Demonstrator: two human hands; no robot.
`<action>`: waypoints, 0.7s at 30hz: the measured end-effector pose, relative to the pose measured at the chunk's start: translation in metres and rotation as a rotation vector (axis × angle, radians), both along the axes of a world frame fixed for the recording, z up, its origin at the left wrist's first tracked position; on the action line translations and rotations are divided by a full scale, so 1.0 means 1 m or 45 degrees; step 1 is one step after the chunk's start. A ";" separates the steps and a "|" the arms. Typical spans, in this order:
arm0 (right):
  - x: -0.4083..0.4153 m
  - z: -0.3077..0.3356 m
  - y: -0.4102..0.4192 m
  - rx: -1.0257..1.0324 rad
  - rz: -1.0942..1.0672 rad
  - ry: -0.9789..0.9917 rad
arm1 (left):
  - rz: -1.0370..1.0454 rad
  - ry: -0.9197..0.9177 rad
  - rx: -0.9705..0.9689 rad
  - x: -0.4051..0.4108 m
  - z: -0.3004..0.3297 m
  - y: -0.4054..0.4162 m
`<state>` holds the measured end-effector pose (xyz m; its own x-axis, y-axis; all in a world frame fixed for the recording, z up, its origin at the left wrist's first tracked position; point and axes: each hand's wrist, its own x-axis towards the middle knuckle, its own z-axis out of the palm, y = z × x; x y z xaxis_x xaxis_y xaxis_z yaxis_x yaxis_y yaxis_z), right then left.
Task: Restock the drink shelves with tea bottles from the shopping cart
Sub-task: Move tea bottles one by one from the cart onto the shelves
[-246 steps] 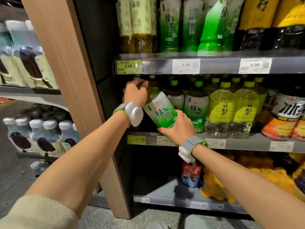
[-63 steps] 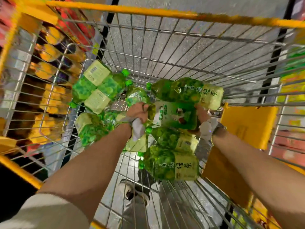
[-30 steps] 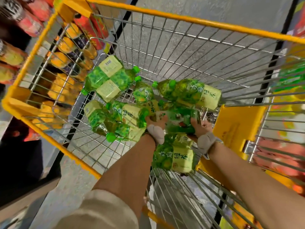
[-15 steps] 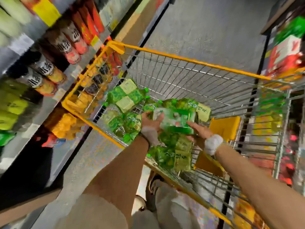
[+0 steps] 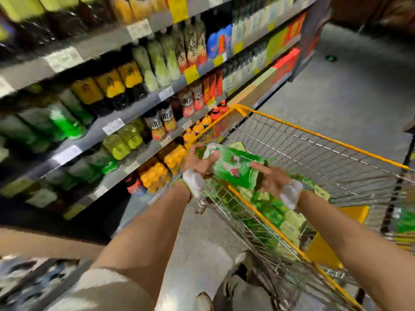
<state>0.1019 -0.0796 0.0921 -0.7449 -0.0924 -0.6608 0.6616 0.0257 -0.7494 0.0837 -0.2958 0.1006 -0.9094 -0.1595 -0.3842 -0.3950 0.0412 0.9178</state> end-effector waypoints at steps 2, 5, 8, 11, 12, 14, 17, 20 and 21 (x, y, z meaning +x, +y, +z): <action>-0.004 -0.003 -0.032 0.021 0.120 0.010 | 0.102 0.017 -0.022 0.013 0.006 -0.040; -0.012 -0.018 -0.062 0.042 0.289 0.005 | 0.127 0.020 -0.163 0.025 0.007 -0.081; -0.023 -0.042 -0.107 -0.027 0.428 -0.038 | 0.215 -0.014 -0.227 0.036 0.004 -0.130; -0.021 -0.024 -0.149 0.053 0.671 -0.099 | 0.225 -0.039 -0.295 0.045 -0.001 -0.161; -0.024 -0.021 -0.162 0.062 0.756 -0.123 | 0.235 -0.034 -0.314 0.047 0.000 -0.173; -0.029 -0.017 -0.185 -0.008 0.840 -0.141 | 0.268 -0.041 -0.349 0.049 -0.006 -0.196; -0.045 -0.023 -0.227 -0.048 1.007 -0.138 | 0.372 -0.065 -0.352 0.053 -0.015 -0.228; -0.060 -0.036 -0.254 0.002 1.161 -0.103 | 0.375 -0.067 -0.391 0.053 -0.017 -0.246; -0.066 -0.042 -0.268 0.041 1.252 -0.084 | 0.406 -0.084 -0.406 0.053 -0.021 -0.255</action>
<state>0.0361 -0.3480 0.0504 -0.3073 -0.6322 -0.7112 0.3746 0.6067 -0.7011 0.1372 -0.5513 0.0797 -0.7710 -0.5473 -0.3256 -0.4907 0.1848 0.8515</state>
